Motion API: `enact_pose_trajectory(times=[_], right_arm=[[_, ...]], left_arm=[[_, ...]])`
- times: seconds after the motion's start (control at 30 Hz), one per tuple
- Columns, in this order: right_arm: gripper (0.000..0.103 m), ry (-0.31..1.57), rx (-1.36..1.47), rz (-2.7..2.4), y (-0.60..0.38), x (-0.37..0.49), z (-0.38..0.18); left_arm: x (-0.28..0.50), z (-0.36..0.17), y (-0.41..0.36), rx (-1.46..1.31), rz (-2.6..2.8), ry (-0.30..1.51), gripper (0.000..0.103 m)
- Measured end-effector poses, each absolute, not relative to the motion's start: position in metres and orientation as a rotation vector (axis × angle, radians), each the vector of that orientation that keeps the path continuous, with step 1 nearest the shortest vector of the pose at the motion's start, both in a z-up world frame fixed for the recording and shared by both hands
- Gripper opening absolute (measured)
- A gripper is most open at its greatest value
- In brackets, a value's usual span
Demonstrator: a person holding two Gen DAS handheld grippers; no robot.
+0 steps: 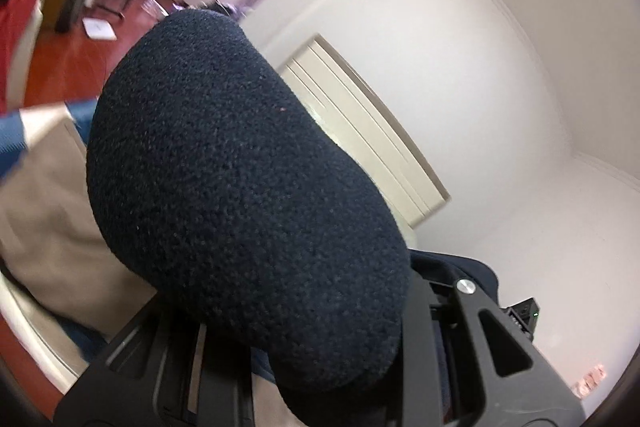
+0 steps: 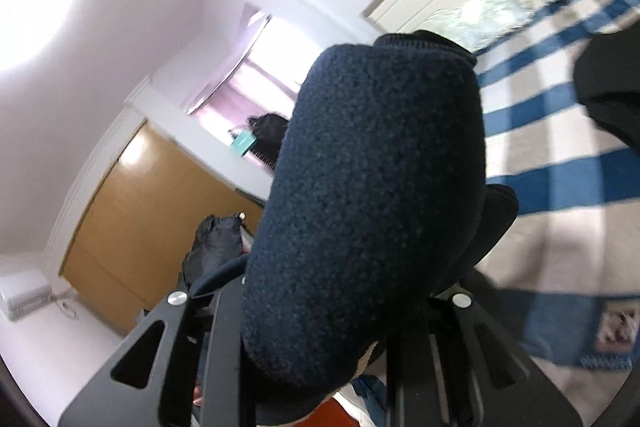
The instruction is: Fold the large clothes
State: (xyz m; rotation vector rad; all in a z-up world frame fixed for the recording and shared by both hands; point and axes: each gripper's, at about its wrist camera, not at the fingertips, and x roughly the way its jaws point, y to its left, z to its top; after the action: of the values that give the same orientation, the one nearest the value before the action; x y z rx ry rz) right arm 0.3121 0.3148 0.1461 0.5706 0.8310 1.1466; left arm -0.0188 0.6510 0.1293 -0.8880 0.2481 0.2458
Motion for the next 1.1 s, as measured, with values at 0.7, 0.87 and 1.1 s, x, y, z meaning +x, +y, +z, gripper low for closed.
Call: enact_pose_trajectory(times=[0.7, 0.87, 1.1], right_arm=[[0.023, 1.086, 0.488, 1.209, 0.464, 0.297, -0.140], [0.029, 1.206, 0.577, 1.123, 0.450, 0.291, -0.202], [0.057, 1.288, 0.597, 1.057, 0.437, 0.294, -0.211]], left_arm=[[-0.099, -0.130, 0.770, -0.973, 0.515, 0.208, 0.025], [-0.117, -0.184, 0.777, -1.071, 0.530, 0.245, 0.031], [-0.116, -0.171, 0.808, -1.025, 0.516, 0.332, 0.052]])
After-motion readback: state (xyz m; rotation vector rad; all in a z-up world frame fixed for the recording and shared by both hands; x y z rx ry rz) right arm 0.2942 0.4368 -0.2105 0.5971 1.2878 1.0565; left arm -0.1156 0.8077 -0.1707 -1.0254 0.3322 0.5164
